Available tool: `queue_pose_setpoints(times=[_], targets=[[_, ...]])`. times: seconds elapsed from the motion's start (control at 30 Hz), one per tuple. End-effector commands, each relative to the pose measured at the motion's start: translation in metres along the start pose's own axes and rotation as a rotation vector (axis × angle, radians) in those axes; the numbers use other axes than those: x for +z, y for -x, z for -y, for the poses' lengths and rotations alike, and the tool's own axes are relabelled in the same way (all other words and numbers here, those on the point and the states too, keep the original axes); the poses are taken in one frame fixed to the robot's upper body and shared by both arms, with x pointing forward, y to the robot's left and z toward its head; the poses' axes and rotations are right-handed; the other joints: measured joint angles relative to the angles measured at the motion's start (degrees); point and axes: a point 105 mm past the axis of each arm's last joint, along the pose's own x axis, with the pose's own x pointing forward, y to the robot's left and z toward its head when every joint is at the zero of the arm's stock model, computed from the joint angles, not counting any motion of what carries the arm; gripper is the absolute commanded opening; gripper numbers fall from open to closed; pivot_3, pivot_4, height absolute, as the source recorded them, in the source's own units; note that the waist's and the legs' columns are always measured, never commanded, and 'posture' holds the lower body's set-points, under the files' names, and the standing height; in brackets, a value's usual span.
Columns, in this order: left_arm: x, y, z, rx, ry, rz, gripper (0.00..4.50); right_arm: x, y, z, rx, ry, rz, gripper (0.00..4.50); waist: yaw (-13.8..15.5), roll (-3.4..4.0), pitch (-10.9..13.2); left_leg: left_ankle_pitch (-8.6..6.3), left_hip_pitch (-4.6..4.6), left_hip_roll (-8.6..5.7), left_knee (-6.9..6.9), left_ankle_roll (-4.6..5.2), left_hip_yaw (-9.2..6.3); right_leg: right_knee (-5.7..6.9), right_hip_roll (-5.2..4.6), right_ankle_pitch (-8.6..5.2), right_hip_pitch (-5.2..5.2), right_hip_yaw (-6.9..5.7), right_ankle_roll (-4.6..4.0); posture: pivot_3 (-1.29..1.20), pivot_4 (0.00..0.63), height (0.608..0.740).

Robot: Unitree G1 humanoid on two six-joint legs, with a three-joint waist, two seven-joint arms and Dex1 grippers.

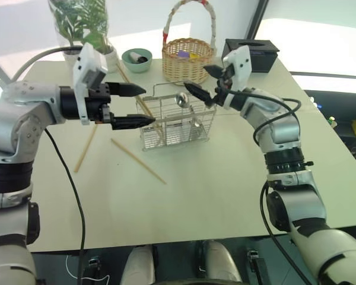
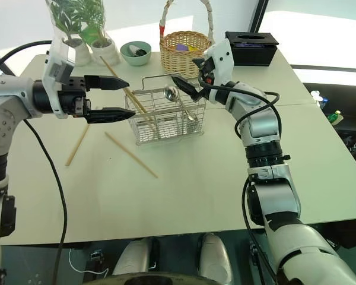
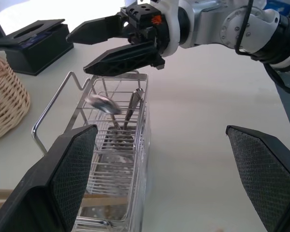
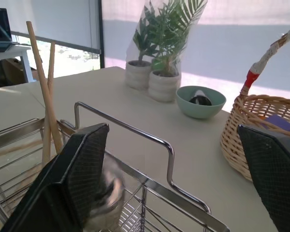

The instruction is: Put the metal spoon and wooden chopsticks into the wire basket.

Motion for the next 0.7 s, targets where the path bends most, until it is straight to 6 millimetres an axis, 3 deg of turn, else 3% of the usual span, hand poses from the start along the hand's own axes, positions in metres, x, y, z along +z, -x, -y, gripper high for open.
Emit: queue_pose_setpoints(times=[0.03,0.13,0.2,0.4,0.53,0.7], targets=[[0.022,0.009,-0.007,0.055,-0.055,0.064,4.50,0.064,0.010,0.004,0.049,0.092,0.146,4.47,-0.01,0.02,0.02,0.00,-0.01,0.00,0.00,0.00,0.00,-0.01,0.00,0.00,0.00,0.00,0.00,0.00,0.150,0.717],[0.030,0.019,-0.015,0.117,-0.039,0.107,4.50,0.101,0.026,-0.009,0.201,0.117,0.213,4.47,-0.06,0.03,0.03,0.00,-0.04,0.00,-0.02,0.00,0.00,-0.02,0.00,0.00,-0.05,0.00,0.00,0.00,0.150,0.717],[0.033,0.029,-0.022,0.180,-0.019,0.131,4.50,0.114,0.042,-0.025,0.338,0.153,0.210,4.47,0.03,0.00,0.01,0.00,-0.04,0.01,-0.09,0.01,-0.05,-0.01,0.03,0.00,-0.07,0.00,0.00,0.00,0.150,0.717],[0.021,0.071,-0.048,0.427,0.018,0.113,4.50,0.095,0.085,-0.070,0.621,0.195,0.054,4.47,-0.04,-0.11,-0.06,-0.08,0.04,0.03,-0.06,0.12,-0.07,-0.05,0.06,-0.01,0.06,-0.02,0.01,0.00,0.150,0.717],[-0.024,0.109,-0.078,0.675,0.219,-0.062,4.50,0.069,0.104,-0.080,0.645,0.161,-0.043,4.47,0.03,-0.20,0.00,-0.08,0.25,0.04,-0.05,0.12,-0.03,-0.10,0.02,-0.02,0.13,-0.02,0.01,0.00,0.150,0.717],[-0.086,0.124,-0.098,0.843,0.362,-0.352,4.50,0.048,0.113,-0.082,0.595,0.120,-0.096,4.47,0.47,-0.22,0.00,-0.08,0.53,0.04,-0.07,0.11,-0.01,-0.09,-0.02,-0.20,0.33,-0.02,-0.06,0.00,0.150,0.717]])
